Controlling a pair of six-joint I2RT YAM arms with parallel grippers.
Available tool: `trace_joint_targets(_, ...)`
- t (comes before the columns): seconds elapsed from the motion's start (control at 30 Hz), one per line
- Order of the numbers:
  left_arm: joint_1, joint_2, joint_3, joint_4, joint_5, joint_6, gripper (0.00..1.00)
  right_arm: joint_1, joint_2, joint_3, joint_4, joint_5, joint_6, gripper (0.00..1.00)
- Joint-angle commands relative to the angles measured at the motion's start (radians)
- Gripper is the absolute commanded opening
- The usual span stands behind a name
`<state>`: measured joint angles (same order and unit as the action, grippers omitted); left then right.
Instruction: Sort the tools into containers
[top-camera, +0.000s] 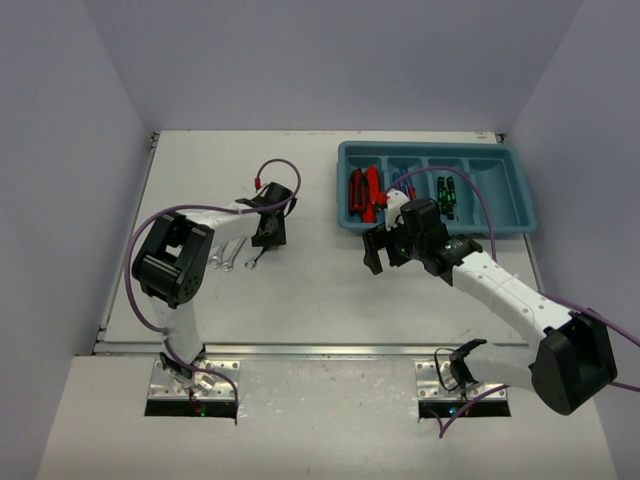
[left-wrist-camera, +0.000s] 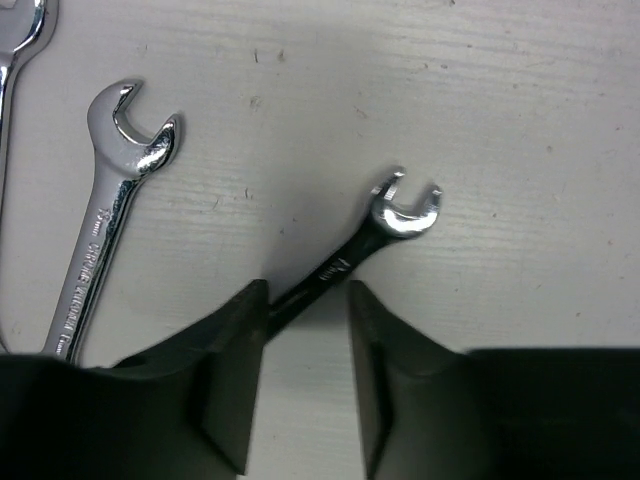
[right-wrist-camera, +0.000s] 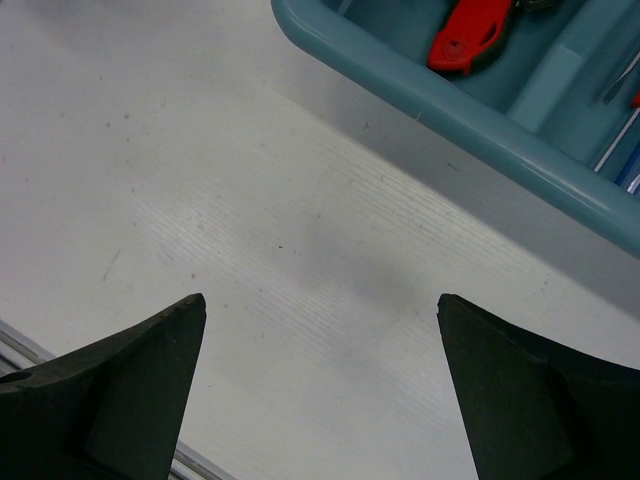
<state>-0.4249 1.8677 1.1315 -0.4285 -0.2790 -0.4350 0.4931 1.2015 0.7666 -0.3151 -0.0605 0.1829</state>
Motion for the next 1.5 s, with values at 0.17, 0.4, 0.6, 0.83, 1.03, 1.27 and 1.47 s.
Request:
trace_joint_targets(0.17, -0.028, 0.037, -0.078, -0.136, 0.039, -0.002, 0.07, -0.004, -0.025, -0.003, 0.042, -0.002, -0.013, 0.96)
trace_joint_targets(0.4, -0.078, 0.072, -0.087, -0.128, 0.032, -0.042, 0.06, -0.002, -0.022, -0.005, 0.044, -0.002, -0.013, 0.96)
trace_joint_targets(0.6, -0.103, 0.074, -0.091, -0.159, 0.032, -0.05, 0.24, -0.002, -0.013, -0.001, 0.037, -0.001, -0.016, 0.96)
trace_joint_targets(0.83, -0.113, 0.075, -0.103, -0.18, 0.058, -0.038, 0.33, -0.004, -0.018, -0.002, 0.037, 0.014, -0.019, 0.96)
trace_joint_targets(1.03, -0.113, 0.093, -0.114, -0.158, 0.121, 0.005, 0.23, -0.004, -0.023, -0.004, 0.037, 0.018, -0.021, 0.96)
trace_joint_targets(1.27, -0.113, 0.109, -0.133, -0.146, 0.164, 0.031, 0.22, -0.003, -0.026, -0.007, 0.037, 0.022, -0.023, 0.96)
trace_joint_targets(1.47, -0.114, 0.092, -0.146, -0.137, 0.228, 0.046, 0.23, -0.003, -0.028, -0.007, 0.037, 0.022, -0.026, 0.96)
